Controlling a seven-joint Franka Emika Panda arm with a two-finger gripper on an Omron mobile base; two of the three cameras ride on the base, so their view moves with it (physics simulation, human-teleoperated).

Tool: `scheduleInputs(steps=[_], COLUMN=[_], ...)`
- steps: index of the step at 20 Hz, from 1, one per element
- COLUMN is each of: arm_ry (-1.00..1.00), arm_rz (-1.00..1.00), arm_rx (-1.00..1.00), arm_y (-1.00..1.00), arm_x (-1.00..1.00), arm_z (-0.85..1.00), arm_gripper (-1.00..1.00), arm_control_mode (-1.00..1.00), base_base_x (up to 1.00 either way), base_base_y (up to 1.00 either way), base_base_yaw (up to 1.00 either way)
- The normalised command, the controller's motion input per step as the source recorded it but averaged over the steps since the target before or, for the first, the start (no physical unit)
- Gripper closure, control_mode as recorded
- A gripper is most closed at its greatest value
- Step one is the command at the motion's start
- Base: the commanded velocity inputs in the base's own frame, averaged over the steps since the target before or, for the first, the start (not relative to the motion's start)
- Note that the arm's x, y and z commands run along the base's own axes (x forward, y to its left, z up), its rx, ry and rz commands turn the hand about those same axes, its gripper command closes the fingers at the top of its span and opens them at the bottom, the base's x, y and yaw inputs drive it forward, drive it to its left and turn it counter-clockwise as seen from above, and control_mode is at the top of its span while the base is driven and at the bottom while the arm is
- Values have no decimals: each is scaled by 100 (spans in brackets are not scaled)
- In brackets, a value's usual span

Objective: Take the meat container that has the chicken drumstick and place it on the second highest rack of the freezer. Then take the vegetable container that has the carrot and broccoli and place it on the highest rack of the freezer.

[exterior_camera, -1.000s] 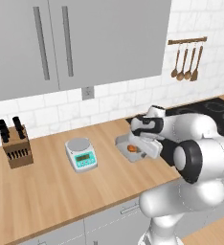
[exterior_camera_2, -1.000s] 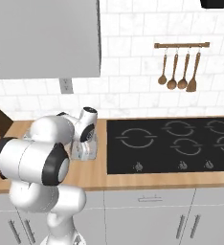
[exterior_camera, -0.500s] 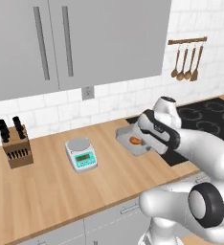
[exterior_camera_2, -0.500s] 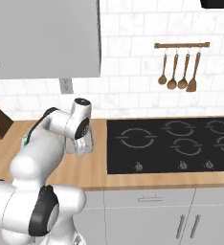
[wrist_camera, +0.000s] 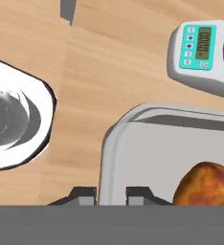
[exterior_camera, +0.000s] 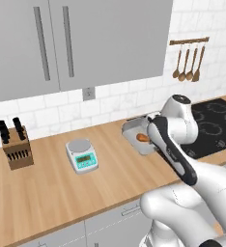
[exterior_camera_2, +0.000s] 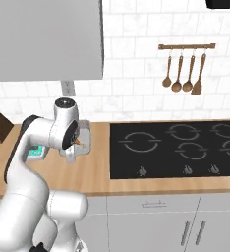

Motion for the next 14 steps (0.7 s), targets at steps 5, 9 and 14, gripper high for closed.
scheduleInputs(steps=[5,9,14], arm_ry=[-8,-2,0], arm_rz=[-34,-22,-8], arm_rx=[-2,0,0], arm_y=[9,3,0], arm_x=[-47,-53,-35], arm_z=[47,47,41], arm_gripper=[100,100,100], arm_control_mode=[-100,-100,-100], base_base_x=[0,0,0], base_base_y=[0,0,0], base_base_yaw=[0,0,0])
